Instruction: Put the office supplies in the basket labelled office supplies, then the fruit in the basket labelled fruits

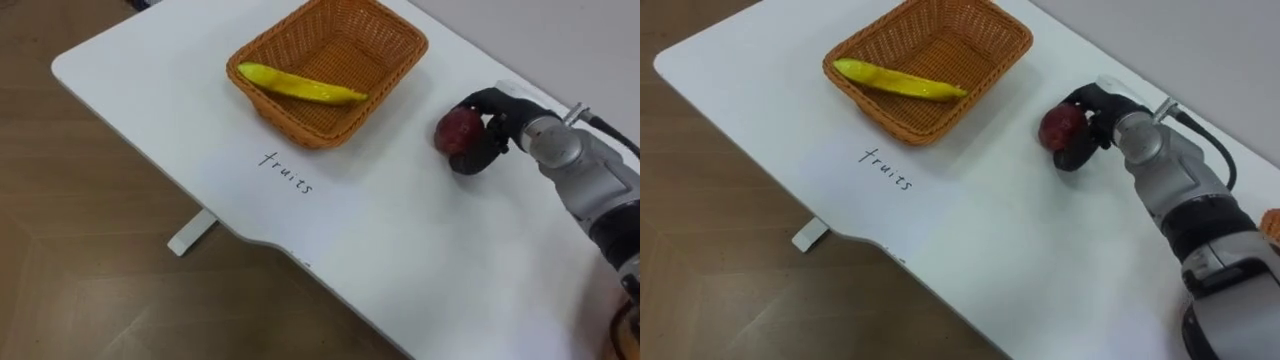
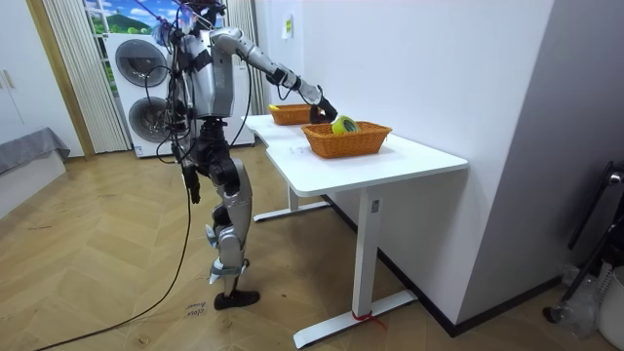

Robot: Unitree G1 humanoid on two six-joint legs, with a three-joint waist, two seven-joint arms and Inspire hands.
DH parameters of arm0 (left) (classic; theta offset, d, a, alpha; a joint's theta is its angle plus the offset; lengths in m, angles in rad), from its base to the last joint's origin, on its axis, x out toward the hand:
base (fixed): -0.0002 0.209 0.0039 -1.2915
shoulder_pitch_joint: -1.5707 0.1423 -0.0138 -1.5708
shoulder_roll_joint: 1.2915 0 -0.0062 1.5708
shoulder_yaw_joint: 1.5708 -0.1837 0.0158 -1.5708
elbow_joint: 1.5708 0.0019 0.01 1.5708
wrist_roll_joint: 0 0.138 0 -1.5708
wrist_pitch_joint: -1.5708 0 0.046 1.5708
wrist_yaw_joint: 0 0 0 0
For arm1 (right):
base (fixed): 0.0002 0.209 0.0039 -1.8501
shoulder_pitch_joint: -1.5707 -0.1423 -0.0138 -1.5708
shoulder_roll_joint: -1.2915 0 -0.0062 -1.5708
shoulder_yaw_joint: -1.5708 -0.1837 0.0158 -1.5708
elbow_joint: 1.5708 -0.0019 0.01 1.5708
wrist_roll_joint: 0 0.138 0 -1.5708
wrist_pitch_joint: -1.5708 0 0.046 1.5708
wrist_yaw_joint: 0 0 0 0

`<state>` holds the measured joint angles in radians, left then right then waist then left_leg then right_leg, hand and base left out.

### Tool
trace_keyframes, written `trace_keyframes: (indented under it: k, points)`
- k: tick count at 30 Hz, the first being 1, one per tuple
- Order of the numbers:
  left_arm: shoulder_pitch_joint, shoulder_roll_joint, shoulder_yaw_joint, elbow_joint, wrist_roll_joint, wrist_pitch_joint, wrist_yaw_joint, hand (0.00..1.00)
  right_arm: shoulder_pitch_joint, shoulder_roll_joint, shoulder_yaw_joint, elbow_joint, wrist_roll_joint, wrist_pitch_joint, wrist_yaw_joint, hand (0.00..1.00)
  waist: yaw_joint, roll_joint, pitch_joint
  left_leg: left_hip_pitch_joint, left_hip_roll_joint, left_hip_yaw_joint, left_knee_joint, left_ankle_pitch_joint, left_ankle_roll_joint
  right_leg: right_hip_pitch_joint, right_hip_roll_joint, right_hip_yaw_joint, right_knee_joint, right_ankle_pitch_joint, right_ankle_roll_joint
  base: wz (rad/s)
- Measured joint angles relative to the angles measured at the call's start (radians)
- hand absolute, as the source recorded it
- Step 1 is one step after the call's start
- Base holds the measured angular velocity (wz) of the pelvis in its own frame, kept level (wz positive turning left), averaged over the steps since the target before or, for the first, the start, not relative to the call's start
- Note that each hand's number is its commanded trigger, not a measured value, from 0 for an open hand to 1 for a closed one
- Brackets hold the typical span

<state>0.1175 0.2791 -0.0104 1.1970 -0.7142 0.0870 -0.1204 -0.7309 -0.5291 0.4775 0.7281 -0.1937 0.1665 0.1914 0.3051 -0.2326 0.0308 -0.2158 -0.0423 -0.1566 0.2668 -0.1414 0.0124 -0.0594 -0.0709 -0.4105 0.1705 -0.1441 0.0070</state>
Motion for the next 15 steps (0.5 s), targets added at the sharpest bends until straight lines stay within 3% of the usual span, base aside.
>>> trace_keyframes:
  k: [6, 8, 10, 13, 15]
  points:
    - [0.005, -0.023, 0.043, 0.0, 0.011, -0.011, -0.02, 0.0, 0.013, -0.047, -0.047, -0.164, -0.001, 0.0, 0.031, 1.0, -0.054, 0.015, -0.0126, 0.026, -0.001, 0.003, 0.002, -0.001, 0.001, 0.025, -0.001, 0.001, 0.001, 0.0, 0.0, -0.01]
    - [0.01, -0.028, 0.048, 0.0, 0.01, -0.01, -0.021, 0.0, 0.018, -0.058, -0.075, -0.186, -0.001, 0.0, 0.03, 1.0, -0.055, 0.019, -0.0134, 0.05, -0.001, 0.004, -0.002, -0.002, 0.002, 0.047, -0.001, 0.002, 0.0, 0.0, 0.0, 0.0]
    - [0.029, -0.029, 0.047, -0.012, 0.01, -0.004, -0.023, 0.0, 0.022, -0.069, -0.082, -0.204, -0.005, 0.008, 0.03, 1.0, -0.059, 0.022, -0.0216, 0.076, -0.001, 0.004, -0.015, -0.003, 0.003, 0.071, -0.002, -0.001, 0.0, -0.001, 0.002, 0.0]
    - [0.054, -0.034, 0.047, -0.03, 0.01, -0.004, -0.029, 0.0, 0.044, -0.072, -0.111, -0.243, -0.009, 0.01, 0.031, 1.0, -0.066, 0.027, -0.0224, 0.103, -0.004, 0.004, -0.02, -0.003, 0.003, 0.095, -0.005, -0.001, 0.0, -0.003, 0.005, 0.0]
    - [0.081, -0.04, 0.049, -0.051, 0.007, -0.005, -0.03, 0.0, 0.051, -0.074, -0.112, -0.271, -0.019, 0.02, 0.033, 1.0, -0.071, 0.03, -0.0295, 0.112, -0.005, 0.004, -0.029, -0.003, 0.004, 0.097, -0.008, 0.002, 0.002, -0.003, 0.006, -0.06]
